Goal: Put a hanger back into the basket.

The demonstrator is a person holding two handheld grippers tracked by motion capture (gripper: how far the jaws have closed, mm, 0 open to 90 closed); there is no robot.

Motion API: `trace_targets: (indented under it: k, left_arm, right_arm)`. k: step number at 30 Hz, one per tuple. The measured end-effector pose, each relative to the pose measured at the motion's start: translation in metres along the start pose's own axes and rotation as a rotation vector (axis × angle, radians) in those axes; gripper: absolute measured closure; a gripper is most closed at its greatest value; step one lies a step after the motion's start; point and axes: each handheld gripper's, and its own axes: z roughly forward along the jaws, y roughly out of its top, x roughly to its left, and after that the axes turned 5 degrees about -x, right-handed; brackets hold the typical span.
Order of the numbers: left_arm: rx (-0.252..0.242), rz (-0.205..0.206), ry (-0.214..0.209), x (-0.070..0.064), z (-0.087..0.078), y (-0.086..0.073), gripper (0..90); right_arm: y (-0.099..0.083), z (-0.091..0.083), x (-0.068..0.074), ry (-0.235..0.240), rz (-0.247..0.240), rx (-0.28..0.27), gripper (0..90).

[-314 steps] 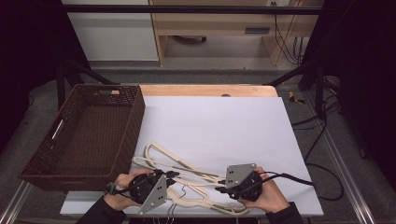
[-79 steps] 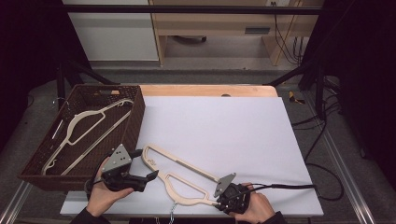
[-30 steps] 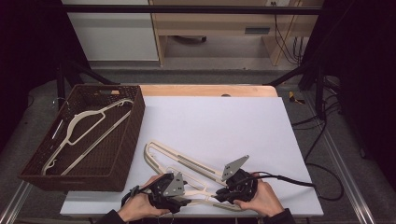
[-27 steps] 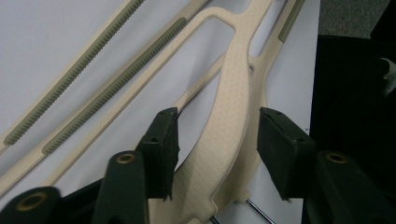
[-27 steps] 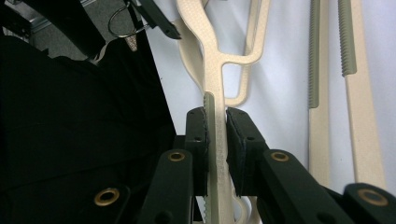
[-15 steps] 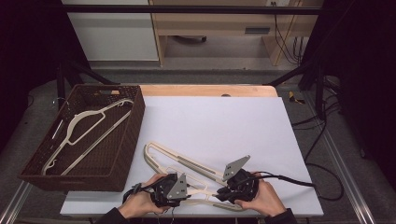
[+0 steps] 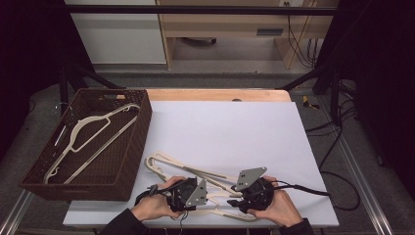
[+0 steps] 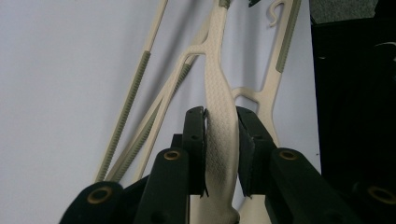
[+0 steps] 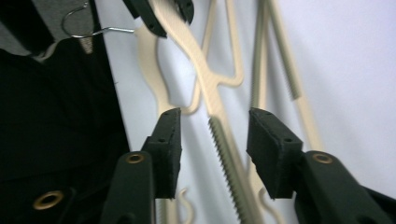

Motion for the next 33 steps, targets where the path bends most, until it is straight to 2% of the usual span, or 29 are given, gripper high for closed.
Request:
trace_targets:
  k: [1, 2, 3, 5, 6, 8, 11, 14, 18, 22, 24, 26, 27, 28, 29, 30, 33]
  left_arm:
    - [-0.001, -0.002, -0.005, 0.001, 0.001, 0.001, 75.0]
    - [-0.002, 0.002, -0.005, 0.001, 0.001, 0.001, 75.1]
    - [0.005, 0.004, -0.011, 0.002, 0.001, 0.002, 75.2]
    - [0.005, 0.003, -0.015, 0.004, 0.000, 0.003, 75.2]
    - [0.006, 0.002, -0.016, 0.006, 0.000, 0.004, 75.4]
    - [0.002, -0.006, -0.021, 0.009, -0.002, 0.006, 75.5]
    - [0.006, -0.015, -0.024, 0.014, -0.002, 0.009, 75.8]
    - [0.004, -0.014, -0.028, 0.015, -0.002, 0.011, 75.9]
    - [0.009, -0.020, -0.033, 0.016, -0.002, 0.013, 75.9]
    - [0.014, -0.039, -0.049, 0.018, 0.000, 0.013, 75.6]
    - [0.022, -0.042, -0.054, 0.017, 0.002, 0.014, 75.7]
    - [0.030, -0.047, -0.054, 0.018, 0.003, 0.015, 75.7]
    - [0.028, -0.059, -0.056, 0.018, 0.004, 0.016, 75.7]
    - [0.034, -0.069, -0.061, 0.019, 0.004, 0.016, 75.3]
    - [0.026, -0.094, -0.060, 0.021, 0.004, 0.016, 75.0]
    - [0.008, -0.114, -0.059, 0.023, 0.004, 0.016, 73.7]
    - [-0.067, -0.188, -0.039, 0.032, -0.004, 0.017, 56.8]
  right_arm:
    - [0.000, 0.000, 0.000, -0.011, -0.006, -0.001, 51.6]
    - [0.000, 0.001, 0.000, -0.029, -0.039, -0.008, 50.3]
    - [-0.001, 0.002, 0.000, -0.044, -0.049, -0.014, 50.3]
    - [-0.001, 0.004, 0.000, -0.046, -0.072, -0.016, 50.0]
    - [-0.001, 0.006, -0.001, -0.055, -0.105, -0.019, 49.9]
    - [-0.001, 0.009, 0.000, -0.069, -0.121, -0.008, 49.8]
    - [0.000, 0.014, 0.000, -0.085, -0.170, 0.009, 50.7]
    - [0.003, 0.019, 0.002, -0.102, -0.235, 0.005, 58.6]
    - [0.005, 0.022, 0.001, -0.103, -0.277, -0.006, 72.5]
    - [0.004, 0.023, 0.003, -0.096, -0.329, 0.007, 74.8]
    - [0.002, 0.024, 0.003, -0.110, -0.351, 0.004, 74.9]
    - [0.002, 0.025, 0.003, -0.103, -0.357, 0.019, 75.5]
    - [0.002, 0.025, 0.003, -0.101, -0.363, 0.024, 76.4]
    - [0.001, 0.026, 0.004, -0.121, -0.375, 0.016, 77.0]
    - [0.001, 0.026, 0.004, -0.118, -0.378, 0.025, 77.8]
    - [0.000, 0.025, 0.004, -0.133, -0.402, 0.021, 78.9]
    - [0.000, 0.022, 0.005, -0.133, -0.405, 0.022, 81.0]
